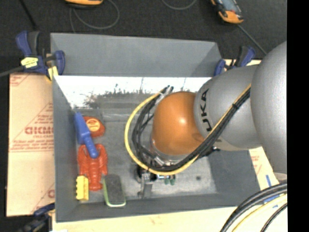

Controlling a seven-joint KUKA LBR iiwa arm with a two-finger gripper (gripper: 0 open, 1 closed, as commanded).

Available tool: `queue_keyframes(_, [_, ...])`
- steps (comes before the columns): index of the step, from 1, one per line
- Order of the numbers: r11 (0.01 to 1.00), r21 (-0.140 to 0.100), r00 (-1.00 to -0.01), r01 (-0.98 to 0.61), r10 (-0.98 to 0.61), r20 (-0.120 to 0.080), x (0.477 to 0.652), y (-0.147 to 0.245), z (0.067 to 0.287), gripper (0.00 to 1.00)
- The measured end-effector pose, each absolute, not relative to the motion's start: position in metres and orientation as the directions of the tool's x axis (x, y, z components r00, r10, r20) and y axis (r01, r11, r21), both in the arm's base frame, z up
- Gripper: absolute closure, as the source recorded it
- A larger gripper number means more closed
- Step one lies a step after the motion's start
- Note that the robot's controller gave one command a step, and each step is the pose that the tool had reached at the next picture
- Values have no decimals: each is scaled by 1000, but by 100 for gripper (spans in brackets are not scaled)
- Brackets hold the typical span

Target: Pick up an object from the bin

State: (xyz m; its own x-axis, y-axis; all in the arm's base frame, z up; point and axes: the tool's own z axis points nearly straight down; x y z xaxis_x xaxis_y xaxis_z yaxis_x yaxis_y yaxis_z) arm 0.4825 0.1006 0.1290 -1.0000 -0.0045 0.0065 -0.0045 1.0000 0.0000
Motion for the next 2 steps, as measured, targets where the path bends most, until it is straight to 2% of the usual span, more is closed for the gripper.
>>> queue_keyframes(1, [1000,1,-1000,0,0,-2,485,100,133,0])
queue_keyframes(2, [999,-2,-999,-43,-43,0,509,43,67,0])
